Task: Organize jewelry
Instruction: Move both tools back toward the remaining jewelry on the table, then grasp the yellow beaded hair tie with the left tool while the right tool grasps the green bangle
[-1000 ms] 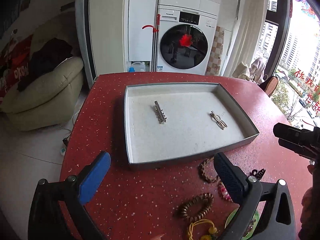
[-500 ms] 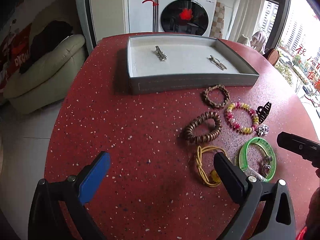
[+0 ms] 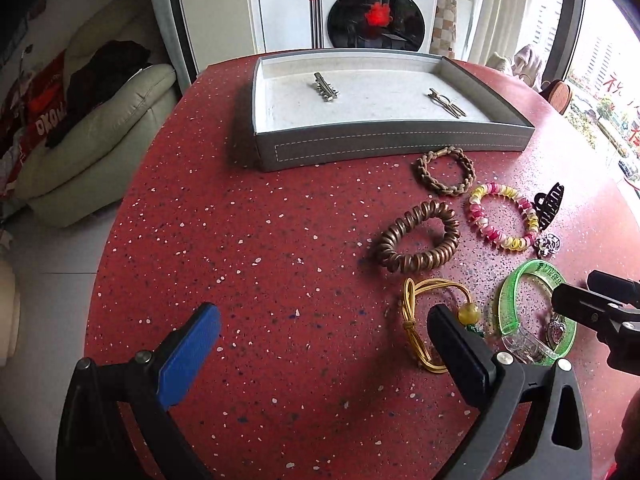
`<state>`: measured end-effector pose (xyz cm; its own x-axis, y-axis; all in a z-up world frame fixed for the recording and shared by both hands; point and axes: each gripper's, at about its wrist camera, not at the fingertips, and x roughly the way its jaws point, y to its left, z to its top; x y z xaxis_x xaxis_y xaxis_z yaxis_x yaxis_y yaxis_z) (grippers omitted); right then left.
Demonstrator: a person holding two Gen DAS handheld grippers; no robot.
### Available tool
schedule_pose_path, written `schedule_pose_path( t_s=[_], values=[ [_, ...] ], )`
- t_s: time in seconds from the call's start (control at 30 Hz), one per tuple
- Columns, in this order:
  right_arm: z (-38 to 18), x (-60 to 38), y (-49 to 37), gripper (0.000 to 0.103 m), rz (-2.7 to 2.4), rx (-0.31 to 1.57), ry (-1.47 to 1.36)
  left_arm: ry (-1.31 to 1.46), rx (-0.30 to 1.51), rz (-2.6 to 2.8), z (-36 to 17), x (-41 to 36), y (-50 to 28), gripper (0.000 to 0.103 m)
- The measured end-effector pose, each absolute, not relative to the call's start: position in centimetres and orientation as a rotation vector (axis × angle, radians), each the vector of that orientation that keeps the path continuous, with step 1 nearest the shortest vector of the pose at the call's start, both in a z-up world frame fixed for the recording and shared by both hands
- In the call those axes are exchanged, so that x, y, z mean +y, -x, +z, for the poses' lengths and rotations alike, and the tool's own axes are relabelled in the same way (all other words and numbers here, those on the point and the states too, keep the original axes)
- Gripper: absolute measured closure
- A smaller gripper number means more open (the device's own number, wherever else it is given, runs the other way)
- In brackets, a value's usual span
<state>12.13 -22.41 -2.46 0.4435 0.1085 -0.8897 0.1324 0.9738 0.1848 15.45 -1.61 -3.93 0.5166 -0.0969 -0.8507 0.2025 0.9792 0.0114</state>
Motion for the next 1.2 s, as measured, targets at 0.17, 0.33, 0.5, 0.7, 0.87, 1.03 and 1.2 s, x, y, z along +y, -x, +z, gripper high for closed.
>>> schedule_pose_path(
  t_s=[0.17, 0.33, 0.5, 0.7, 0.87, 1.03, 1.2],
  values=[
    [-2.6, -21.9, -12.8, 0.015, -0.023, 1.141, -0.173, -0.135, 1.030, -0.177, -4.4, -2.1, -15.7, 0.000],
    [-2.6, -21.3, -13.4, 0.024, -0.026, 1.159, -0.102, -0.162, 1.025, -0.179, -4.6, -2.7, -15.8, 0.000],
    [-2.6, -20.4, -14.0, 0.040, -0.028, 1.164, -0.034, -0.202, 1.006, -0.213, -4.0, -3.6, -15.3, 0.004],
    [-2.4, -19.4, -13.8, 0.060, -0.003, 1.160, 0.016, -0.236, 1.002, -0.297, -3.5, -4.9, -14.4, 0.044],
    [-2.2, -18.9, -13.5, 0.089, 0.020, 1.154, 0.015, -0.242, 1.004, -0.347, -3.4, -5.2, -14.0, 0.079],
    [-2.2, -19.4, -13.0, 0.096, 0.023, 1.136, -0.033, -0.106, 1.026, -0.415, -2.9, -3.5, -13.9, 0.079],
    [-1.4, -20.4, -12.4, 0.096, 0.030, 1.100, -0.113, -0.055, 1.013, -0.438, -2.0, -2.2, -13.4, 0.079]
  ],
)
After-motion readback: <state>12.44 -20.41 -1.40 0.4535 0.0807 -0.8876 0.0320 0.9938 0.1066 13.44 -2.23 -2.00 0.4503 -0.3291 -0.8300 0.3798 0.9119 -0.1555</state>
